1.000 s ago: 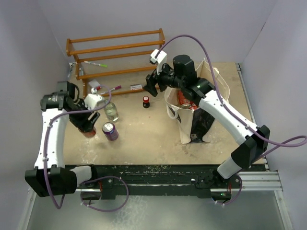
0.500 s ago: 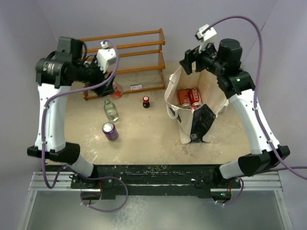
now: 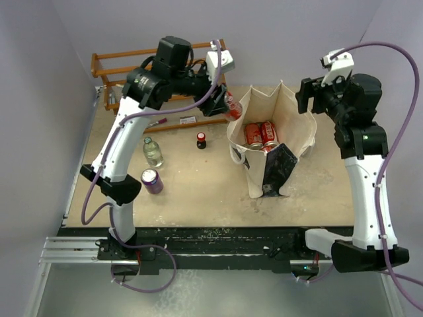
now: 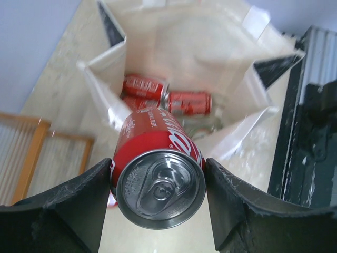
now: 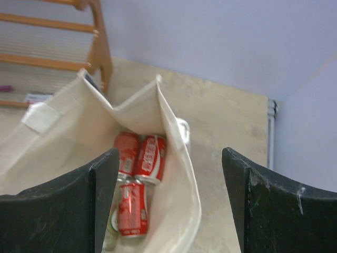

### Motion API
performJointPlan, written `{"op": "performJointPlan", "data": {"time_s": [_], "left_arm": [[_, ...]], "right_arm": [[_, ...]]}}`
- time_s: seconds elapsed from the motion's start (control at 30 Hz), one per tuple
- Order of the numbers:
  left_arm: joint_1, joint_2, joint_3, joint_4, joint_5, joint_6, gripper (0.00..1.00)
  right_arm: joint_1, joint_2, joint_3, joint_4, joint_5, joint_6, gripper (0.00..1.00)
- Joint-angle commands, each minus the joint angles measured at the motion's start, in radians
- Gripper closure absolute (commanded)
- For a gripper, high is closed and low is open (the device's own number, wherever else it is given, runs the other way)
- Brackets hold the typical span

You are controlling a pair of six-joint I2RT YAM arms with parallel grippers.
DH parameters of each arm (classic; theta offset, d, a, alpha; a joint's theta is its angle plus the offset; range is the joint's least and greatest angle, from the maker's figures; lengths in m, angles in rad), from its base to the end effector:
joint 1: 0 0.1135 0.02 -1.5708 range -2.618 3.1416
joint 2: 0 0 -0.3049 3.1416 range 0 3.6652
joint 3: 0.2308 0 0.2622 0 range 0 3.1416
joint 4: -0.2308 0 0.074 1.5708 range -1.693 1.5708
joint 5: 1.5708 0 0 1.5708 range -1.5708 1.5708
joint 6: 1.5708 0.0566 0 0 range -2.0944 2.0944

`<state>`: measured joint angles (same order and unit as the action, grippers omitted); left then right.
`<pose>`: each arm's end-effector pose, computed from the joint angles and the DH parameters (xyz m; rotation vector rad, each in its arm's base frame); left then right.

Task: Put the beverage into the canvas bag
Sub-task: Place the drink in the canvas bag.

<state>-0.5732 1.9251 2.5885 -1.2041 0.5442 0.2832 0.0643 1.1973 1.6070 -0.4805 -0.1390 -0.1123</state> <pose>0.3159 -0.2388 0.5409 1.1659 1.7609 -0.7466 0.2477 0.0238 0.5449 -0.2502 1.6223 0.0774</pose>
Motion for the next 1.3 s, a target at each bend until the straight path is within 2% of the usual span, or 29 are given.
{"op": "performJointPlan", "data": {"time_s": [0.0,0.23,0.7,1.03,1.27], "left_arm": [[-0.048,-0.049,-0.043,0.435,0.093,-0.142,1.0],[-0.134,0.075,-0.021,0.535,0.099,-0.21,1.0],[-0.245,0.303,0.031,0.536,0.11,-0.24,1.0],[-0.263,0.387,-0.006,0.54,0.257,-0.279,1.0],[-0.299,0.38,-0.086,0.474,0.336,-0.212,1.0]], "right_arm": [[-0.056,-0.058,-0.054,-0.062,-0.007,-0.015,0.2],[-0.092,-0.148,-0.173,-0.122,-0.055,-0.02,0.2],[-0.16,-0.259,-0.321,-0.106,-0.114,0.016,0.21],[-0.261,-0.352,-0.399,-0.106,-0.142,0.063,0.21],[-0.286,-0.366,-0.423,-0.1,-0.147,0.073,0.21]]}}
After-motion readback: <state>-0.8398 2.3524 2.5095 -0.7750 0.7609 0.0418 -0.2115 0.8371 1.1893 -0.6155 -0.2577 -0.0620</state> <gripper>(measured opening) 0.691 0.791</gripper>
